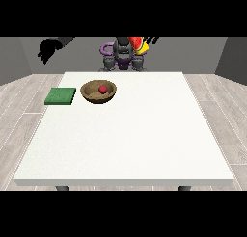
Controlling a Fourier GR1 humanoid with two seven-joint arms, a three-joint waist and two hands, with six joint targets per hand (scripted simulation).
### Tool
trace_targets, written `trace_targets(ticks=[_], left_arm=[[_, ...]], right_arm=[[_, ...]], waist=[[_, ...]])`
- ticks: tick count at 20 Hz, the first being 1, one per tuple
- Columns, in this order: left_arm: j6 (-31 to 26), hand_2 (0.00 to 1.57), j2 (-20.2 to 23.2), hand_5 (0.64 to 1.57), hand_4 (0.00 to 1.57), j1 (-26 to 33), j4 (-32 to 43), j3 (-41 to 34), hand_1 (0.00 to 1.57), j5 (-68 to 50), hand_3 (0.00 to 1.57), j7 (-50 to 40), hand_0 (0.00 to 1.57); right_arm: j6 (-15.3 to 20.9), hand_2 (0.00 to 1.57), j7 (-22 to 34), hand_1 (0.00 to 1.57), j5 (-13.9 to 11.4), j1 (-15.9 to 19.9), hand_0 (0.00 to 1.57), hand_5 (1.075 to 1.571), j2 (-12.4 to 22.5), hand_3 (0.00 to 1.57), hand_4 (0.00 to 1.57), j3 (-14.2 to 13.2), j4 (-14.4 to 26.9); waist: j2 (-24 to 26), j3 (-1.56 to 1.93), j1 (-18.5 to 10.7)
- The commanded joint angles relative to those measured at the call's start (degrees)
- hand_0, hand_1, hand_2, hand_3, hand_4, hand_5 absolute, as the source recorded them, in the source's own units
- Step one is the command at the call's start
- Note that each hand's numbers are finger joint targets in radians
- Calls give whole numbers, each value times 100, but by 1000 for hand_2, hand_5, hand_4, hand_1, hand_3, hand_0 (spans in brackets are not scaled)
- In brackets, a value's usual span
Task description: Pick the cup and pour the ball into the bowl, then pick the bowl and place it on the pad
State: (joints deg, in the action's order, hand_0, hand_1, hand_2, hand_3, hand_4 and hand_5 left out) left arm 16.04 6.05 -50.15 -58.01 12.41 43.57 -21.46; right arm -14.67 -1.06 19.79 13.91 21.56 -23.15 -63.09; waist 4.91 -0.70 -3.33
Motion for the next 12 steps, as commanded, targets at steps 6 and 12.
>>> trace_targets(ticks=[6,12], left_arm=[[-1555,0,428,1566,1054,-41,-950,-2436,0,-3601,0,1000,0],[-2994,0,1476,1558,1055,-5,-860,-3250,0,-4730,0,1165,0]], right_arm=[[620,0,-421,0,-179,-140,0,1563,-582,0,747,-4,129],[736,0,-893,0,-171,-86,0,1565,-788,0,737,-94,471]], waist=[[-512,41,-731],[-1017,71,-975]])
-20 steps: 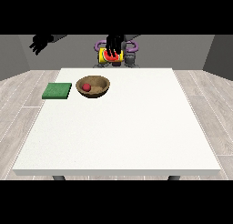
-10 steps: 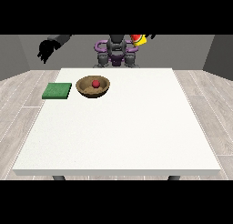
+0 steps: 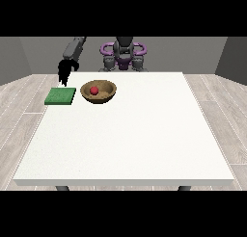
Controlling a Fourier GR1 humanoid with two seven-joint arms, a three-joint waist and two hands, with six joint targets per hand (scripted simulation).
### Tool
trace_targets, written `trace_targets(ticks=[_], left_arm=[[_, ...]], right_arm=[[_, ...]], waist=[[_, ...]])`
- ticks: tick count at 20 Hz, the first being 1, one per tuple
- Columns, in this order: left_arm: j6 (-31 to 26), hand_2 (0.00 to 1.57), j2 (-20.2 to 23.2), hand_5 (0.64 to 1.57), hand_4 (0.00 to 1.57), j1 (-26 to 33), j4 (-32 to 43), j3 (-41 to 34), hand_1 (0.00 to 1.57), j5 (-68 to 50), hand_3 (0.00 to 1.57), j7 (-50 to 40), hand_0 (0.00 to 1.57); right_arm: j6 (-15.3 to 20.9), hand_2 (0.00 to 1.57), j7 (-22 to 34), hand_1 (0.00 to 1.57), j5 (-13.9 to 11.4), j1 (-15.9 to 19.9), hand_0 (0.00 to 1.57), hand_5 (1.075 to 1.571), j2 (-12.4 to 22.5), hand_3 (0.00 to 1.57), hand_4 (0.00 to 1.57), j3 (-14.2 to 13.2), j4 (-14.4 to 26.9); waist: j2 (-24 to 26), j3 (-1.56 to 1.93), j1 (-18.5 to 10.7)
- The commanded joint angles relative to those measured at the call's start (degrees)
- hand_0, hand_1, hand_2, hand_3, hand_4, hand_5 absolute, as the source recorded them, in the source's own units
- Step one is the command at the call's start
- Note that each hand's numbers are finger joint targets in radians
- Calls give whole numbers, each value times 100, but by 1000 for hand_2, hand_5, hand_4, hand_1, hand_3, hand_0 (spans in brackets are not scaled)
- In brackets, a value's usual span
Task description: Pick the cup and pour the ball into the bowl, then pick the bowl and place it on the pad
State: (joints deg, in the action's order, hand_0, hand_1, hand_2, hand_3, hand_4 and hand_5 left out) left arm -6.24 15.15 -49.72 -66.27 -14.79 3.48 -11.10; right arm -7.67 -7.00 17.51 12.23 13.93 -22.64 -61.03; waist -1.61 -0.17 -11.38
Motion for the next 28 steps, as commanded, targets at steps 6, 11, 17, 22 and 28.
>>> trace_targets(ticks=[6,11,17,22,28], left_arm=[[-1058,0,847,1561,993,367,-111,-716,0,-1049,0,263,0],[-1283,0,1400,1536,1008,496,-166,-1048,0,-1442,0,-40,0],[-1317,0,1626,1538,1018,703,-403,-1135,0,-1631,0,-55,0],[-1260,0,1528,1539,1013,598,-913,-969,0,-1738,0,-182,0],[-1334,0,1631,1536,1024,735,-604,-1052,0,-1785,0,-71,0]], right_arm=[[115,0,-746,0,-47,677,0,1566,-236,0,694,18,994],[69,0,-1386,0,-276,746,0,1559,-429,0,574,236,1565],[-121,0,-1484,0,-217,1156,0,1552,-74,0,514,126,2286],[-188,0,-2196,0,-154,1172,0,1548,-67,0,469,-60,2642],[248,0,-1672,0,-272,1464,0,1547,-604,0,444,316,2296]], waist=[[-632,20,3],[-559,20,257],[-735,21,308],[-1157,27,54],[-980,18,165]])
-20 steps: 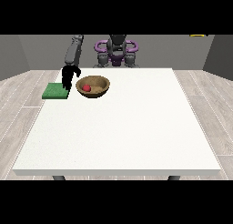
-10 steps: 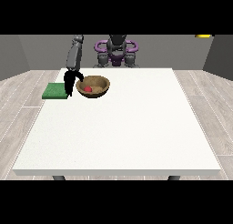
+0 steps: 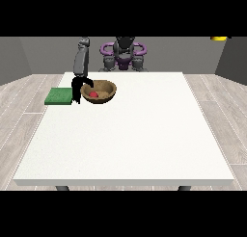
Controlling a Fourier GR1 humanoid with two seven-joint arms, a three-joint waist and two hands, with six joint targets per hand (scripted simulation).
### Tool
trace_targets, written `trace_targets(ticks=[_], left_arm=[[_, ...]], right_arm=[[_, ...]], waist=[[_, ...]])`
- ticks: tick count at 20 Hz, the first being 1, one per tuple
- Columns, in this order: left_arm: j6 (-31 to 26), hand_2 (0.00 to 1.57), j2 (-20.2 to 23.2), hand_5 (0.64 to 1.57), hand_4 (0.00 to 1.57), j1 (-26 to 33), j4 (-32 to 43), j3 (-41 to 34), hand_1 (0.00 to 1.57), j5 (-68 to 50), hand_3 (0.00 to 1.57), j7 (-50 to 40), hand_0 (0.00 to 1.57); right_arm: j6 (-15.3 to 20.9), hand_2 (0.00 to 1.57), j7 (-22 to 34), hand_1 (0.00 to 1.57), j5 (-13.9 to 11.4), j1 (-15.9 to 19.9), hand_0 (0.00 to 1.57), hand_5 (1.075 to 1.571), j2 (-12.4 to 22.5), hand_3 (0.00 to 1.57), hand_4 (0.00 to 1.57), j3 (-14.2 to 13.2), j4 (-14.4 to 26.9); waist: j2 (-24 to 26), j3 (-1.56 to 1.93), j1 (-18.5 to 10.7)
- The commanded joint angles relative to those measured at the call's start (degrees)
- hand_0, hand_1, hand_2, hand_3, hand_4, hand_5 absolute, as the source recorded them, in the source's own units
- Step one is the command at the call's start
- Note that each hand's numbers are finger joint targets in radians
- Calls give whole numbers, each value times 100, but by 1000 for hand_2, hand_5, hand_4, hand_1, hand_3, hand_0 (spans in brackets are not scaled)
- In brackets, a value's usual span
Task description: Pick the cup and pour the ball into the bowl, then pick the bowl and place it on the pad
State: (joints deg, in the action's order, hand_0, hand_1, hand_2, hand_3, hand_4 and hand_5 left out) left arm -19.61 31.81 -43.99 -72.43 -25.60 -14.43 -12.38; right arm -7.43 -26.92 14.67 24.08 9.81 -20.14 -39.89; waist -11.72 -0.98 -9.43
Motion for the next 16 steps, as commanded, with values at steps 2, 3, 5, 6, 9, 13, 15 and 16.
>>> trace_targets(ticks=[2,3,5,6,9,13,15,16], left_arm=[[-180,0,178,1537,1022,195,-99,-177,0,-228,0,206,0],[-115,0,-129,1541,1022,640,-136,19,0,-90,0,146,0],[-199,0,300,1540,1023,268,5,-182,0,-339,0,-157,0],[-183,0,384,1543,1022,199,140,-232,0,-299,0,-28,0],[-405,0,383,1533,1018,213,-100,-266,0,-503,0,-33,0],[-424,0,471,1528,1056,13,-123,-327,0,-649,0,-101,0],[-378,0,560,1514,1092,-92,-111,-363,0,-648,0,-124,0],[-328,0,463,1519,1112,-41,-108,-366,0,-684,0,-142,0]], right_arm=[[181,0,-328,0,-56,203,0,1550,-189,0,463,20,430],[543,0,141,0,-69,194,0,1549,-305,0,475,68,350],[404,0,-8,0,-67,319,0,1547,-333,0,477,113,506],[602,0,142,0,-33,492,0,1556,-305,0,498,61,484],[1214,1571,362,1482,-250,-217,1482,1491,-6,449,621,-98,872],[1511,1571,363,1571,-548,-410,1571,1478,422,1571,912,-1,771],[1706,1571,311,1571,-655,-509,1571,1511,462,1534,927,74,615],[1631,1571,426,1571,-602,-523,1571,1525,573,1413,922,48,577]], waist=[[-218,102,-125],[303,99,-151],[166,102,-3],[2,100,121],[-204,98,-276],[-452,94,-304],[-507,91,-261],[-478,90,-255]])
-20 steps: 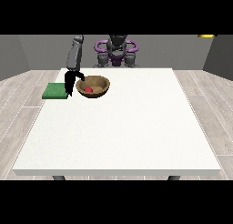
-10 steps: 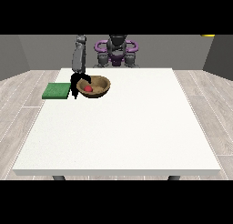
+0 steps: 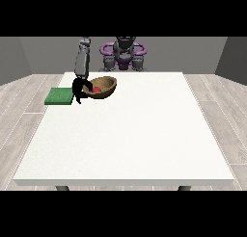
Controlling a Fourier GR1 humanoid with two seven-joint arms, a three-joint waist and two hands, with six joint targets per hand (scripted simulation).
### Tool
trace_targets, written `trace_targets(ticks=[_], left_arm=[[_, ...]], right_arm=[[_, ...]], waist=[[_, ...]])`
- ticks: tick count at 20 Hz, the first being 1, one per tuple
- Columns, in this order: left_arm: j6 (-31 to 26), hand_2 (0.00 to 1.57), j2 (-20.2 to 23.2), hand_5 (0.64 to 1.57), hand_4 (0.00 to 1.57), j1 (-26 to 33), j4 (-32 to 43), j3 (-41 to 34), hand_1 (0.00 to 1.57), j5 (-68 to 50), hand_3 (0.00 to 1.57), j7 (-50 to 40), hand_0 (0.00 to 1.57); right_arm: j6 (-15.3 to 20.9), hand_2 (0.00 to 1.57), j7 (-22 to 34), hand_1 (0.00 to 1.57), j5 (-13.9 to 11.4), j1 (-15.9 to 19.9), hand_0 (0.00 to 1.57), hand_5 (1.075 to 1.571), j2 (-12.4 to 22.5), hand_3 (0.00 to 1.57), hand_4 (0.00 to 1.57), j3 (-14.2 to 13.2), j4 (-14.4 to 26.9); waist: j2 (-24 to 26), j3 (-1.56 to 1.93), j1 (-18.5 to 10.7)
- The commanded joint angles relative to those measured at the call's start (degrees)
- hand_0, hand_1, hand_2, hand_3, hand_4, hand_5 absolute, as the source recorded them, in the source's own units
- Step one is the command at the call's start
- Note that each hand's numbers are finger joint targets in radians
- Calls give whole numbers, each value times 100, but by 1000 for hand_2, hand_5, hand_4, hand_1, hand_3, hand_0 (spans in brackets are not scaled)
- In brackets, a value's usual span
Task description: Pick the cup and pour the ball into the bowl, then pick the bowl and place it on the pad
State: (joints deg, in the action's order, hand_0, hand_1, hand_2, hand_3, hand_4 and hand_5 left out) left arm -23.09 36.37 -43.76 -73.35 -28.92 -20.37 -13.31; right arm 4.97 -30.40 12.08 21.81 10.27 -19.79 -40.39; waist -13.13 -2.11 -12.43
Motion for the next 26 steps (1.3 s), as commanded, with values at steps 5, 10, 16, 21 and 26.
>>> trace_targets(ticks=[5,10,16,21,26], left_arm=[[15,0,15,1525,1175,56,207,-18,0,-10,0,-32,0],[-146,0,348,1534,1197,204,763,-286,0,3,0,119,0],[-233,0,223,1540,1203,886,912,-333,0,177,0,586,0],[-152,0,597,1543,1206,712,1299,-484,0,124,0,592,0],[-275,0,727,1546,1203,817,1268,-671,0,-17,0,1058,0]], right_arm=[[679,1571,1675,1571,-460,29,1571,1545,1186,1267,1021,143,132],[634,1571,2570,1571,-471,96,1571,1556,1468,1042,1026,461,-443],[12,1571,3417,1571,-590,104,1571,1563,2421,724,1050,541,-530],[-298,1571,3999,1571,-454,671,1571,1566,2775,671,1067,412,-599],[-877,1571,3265,1571,-254,640,1571,1567,3163,461,1109,25,-114]], waist=[[13,186,110],[235,177,448],[534,202,711],[483,209,1011],[-101,214,975]])
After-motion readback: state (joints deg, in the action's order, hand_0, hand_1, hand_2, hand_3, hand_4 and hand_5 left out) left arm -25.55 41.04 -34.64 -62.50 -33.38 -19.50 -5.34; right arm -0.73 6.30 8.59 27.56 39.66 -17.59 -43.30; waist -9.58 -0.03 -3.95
